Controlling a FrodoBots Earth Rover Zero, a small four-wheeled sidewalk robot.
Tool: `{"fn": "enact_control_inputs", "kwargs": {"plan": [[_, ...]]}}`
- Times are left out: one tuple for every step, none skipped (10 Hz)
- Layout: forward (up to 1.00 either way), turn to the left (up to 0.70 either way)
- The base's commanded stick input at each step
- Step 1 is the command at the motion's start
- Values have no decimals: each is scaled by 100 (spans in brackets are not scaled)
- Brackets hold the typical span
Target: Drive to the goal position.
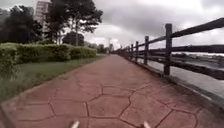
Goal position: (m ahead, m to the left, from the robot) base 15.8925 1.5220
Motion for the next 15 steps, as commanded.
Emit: {"fn": "enact_control_inputs", "kwargs": {"plan": [[50,0],[50,0],[50,0],[50,0],[50,0],[50,0],[50,0],[50,0],[50,0],[50,0],[50,21],[50,50],[50,50],[50,50],[50,0]]}}
